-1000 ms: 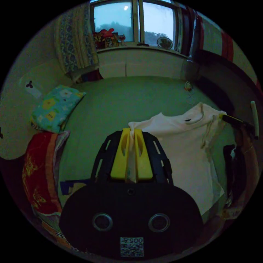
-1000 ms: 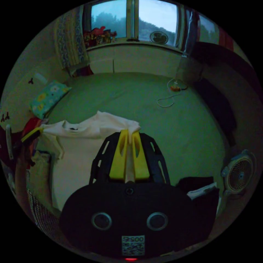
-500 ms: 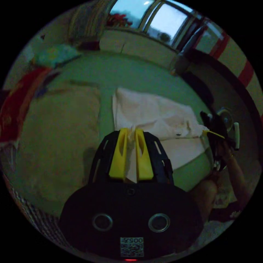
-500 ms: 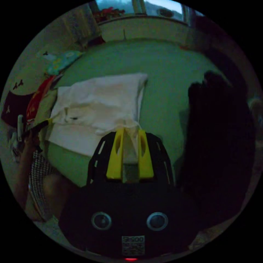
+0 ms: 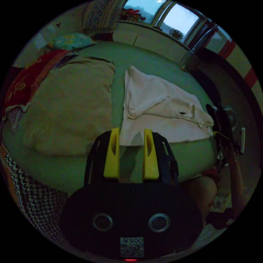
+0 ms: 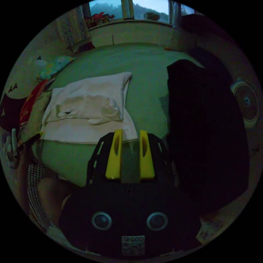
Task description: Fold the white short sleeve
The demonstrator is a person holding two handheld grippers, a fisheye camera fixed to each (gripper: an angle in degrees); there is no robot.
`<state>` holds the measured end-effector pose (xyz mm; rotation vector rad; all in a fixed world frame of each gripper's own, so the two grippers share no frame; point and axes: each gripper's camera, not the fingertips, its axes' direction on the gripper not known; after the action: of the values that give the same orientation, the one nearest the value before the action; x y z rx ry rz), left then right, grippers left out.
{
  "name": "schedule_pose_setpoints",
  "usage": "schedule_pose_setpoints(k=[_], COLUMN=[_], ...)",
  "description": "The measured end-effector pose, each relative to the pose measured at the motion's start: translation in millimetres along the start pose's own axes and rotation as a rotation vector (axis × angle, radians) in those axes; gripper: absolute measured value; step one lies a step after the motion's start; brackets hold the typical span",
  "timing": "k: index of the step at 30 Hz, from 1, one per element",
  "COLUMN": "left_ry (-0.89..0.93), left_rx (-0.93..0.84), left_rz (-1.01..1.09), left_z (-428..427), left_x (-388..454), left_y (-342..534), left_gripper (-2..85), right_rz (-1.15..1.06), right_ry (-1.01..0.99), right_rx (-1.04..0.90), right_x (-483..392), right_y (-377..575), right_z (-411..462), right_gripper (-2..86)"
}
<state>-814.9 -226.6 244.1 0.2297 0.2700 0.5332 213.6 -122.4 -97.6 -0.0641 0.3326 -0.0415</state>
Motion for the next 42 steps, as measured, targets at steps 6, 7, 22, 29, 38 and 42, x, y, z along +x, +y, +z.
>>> schedule_pose_setpoints(k=[6,7,22,29,38,42], left_ry=[-0.057,-0.061,0.048,0.075,-0.01,0.052], left_rx=[-0.009,-0.001,0.08,0.03,-0.096,-0.005], left_rz=[0.079,0.093,0.166,0.3,0.337,0.343], left_z=[-22,-31,-97,-78,-57,-90], left_x=[22,26,81,157,220,240], left_y=[40,51,145,115,130,142], left_gripper=[3.3,2.9,10.9,11.2,5.4,3.7], right_rz=[-0.048,-0.059,-0.199,-0.359,-0.375,-0.339], right_ry=[-0.045,-0.048,-0.136,-0.074,-0.025,-0.096], right_rx=[0.023,0.029,0.068,0.004,-0.053,0.053], right_x=[1,5,-12,-94,-105,-90], right_y=[41,53,135,95,107,119], right_z=[-30,-39,-107,-87,-72,-107], right_gripper=[-1.1,-1.3,7.6,7.6,0.2,-0.7])
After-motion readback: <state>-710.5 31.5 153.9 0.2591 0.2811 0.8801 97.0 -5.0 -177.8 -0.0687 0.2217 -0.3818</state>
